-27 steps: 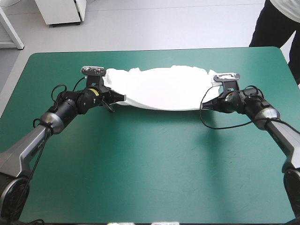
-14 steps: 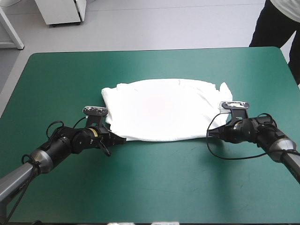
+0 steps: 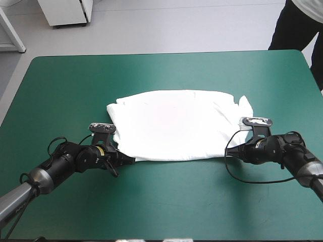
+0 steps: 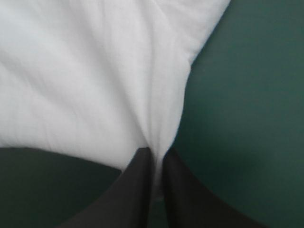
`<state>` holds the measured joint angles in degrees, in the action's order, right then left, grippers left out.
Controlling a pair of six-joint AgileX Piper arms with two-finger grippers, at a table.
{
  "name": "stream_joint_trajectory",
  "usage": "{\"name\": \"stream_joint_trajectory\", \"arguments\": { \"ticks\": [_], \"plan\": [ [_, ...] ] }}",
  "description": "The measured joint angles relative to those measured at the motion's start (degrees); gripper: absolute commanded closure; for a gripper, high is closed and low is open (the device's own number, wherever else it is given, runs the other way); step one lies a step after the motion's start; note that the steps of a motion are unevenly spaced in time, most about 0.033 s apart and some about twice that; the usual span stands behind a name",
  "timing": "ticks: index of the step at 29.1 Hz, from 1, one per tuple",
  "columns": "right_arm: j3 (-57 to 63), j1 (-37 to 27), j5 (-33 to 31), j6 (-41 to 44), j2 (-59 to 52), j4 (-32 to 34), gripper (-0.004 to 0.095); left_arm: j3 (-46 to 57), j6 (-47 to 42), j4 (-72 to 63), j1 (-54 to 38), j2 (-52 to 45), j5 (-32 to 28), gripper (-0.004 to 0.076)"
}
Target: Fold the cloth
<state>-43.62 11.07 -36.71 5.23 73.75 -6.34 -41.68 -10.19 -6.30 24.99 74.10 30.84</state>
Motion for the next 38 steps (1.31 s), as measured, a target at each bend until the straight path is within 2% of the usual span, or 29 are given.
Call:
{"name": "stream_joint_trajectory", "arguments": {
  "ticks": [2, 3, 5, 7, 11, 15, 21, 24, 28, 38],
  "plan": [
    [-0.4, 0.0, -2.7, -0.1, 0.0, 0.0, 0.0371, -0.7, -0.2, 0.1, 0.0, 0.0, 1.9, 0.0412],
    [-0.8, 0.0, -4.3, -0.1, 0.0, 0.0, 0.0304, -1.5, -0.3, 0.1, 0.0, 0.0, 3.3, 0.0362],
    [-2.0, 0.0, -7.1, -0.1, 0.0, 0.0, 0.0273, -3.1, -0.3, 0.1, 0.0, 0.0, 6.9, 0.0267],
    [-3.9, 0.0, -9.5, -0.1, 0.0, 0.0, 0.0302, -5.5, -0.3, 0.2, 0.0, 0.0, 11.1, 0.0234],
    [-9.5, 0.0, -11.8, -0.1, -0.7, 0.3, 0.0369, -11.8, -0.3, 2.0, 0.0, -0.4, 17.2, 0.0234],
    [-17.0, 0.0, -14.0, 0.3, -1.6, 0.8, 0.0372, -18.7, -1.6, 5.6, -1.3, -1.0, 21.0, 0.0234],
    [-26.6, 0.0, -18.3, 2.0, -1.8, 3.3, 0.0372, -27.3, 1.1, 5.9, -11.3, 0.6, 23.5, 0.0234],
    [-29.0, 0.0, -19.4, 2.1, -1.8, 4.7, 0.0372, -32.3, 5.8, 3.7, -15.6, 4.4, 25.8, 0.0234],
    [-30.0, 0.0, -19.9, 2.2, -1.9, 5.2, 0.0374, -38.9, 8.5, 2.7, -16.5, 10.8, 27.8, 0.0255],
    [-30.0, 0.0, -21.3, 2.3, -1.9, 5.4, 0.0387, -50.5, 9.7, 3.0, -16.5, 29.9, 28.0, 0.0269]
  ]
}}
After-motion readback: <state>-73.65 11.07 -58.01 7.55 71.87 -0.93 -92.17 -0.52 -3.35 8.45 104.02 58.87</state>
